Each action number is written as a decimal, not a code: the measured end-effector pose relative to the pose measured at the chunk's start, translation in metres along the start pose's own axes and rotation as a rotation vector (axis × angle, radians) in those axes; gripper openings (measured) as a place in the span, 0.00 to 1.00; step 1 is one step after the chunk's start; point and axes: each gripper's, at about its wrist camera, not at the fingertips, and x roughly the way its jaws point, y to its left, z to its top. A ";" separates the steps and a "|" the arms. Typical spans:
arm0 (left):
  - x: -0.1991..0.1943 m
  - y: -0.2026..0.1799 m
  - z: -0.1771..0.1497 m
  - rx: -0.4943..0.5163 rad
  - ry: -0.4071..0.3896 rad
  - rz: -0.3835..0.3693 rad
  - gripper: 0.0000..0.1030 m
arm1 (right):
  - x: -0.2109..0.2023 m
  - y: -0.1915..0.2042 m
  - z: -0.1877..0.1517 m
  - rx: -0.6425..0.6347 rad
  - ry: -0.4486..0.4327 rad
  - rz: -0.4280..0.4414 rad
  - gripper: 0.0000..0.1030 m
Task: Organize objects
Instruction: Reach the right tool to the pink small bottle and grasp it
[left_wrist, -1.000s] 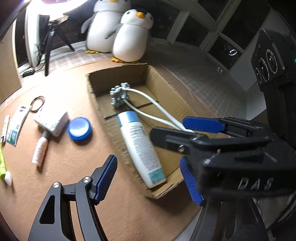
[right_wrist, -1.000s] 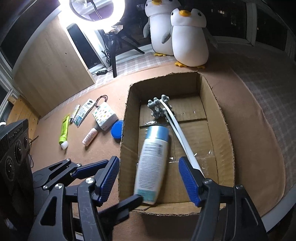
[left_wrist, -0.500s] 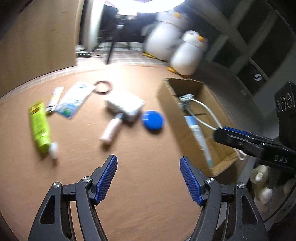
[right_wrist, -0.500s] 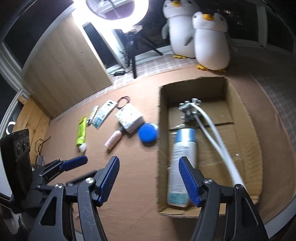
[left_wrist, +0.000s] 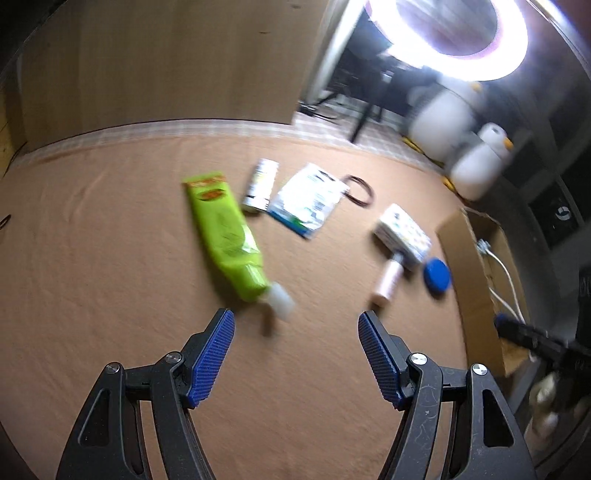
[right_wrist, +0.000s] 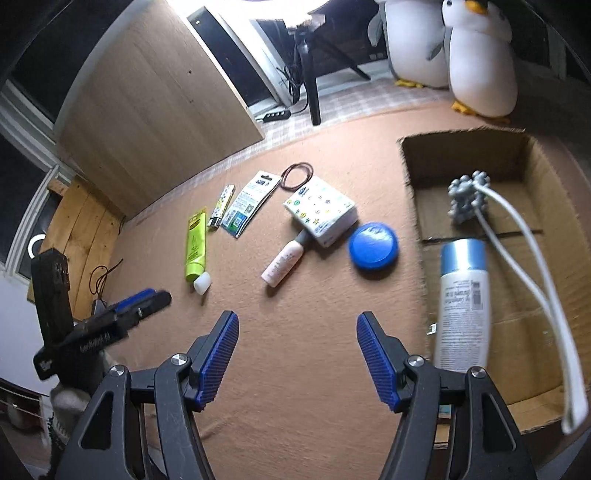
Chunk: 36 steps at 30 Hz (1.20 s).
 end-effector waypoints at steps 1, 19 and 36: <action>0.002 0.007 0.005 -0.010 -0.001 0.002 0.70 | 0.004 0.001 0.000 0.007 0.007 -0.002 0.61; 0.088 -0.028 0.062 0.175 0.206 0.060 0.31 | 0.027 -0.002 0.015 0.077 0.054 0.019 0.43; 0.086 -0.032 0.035 0.279 0.353 0.023 0.31 | 0.047 0.005 0.032 0.089 0.085 0.025 0.40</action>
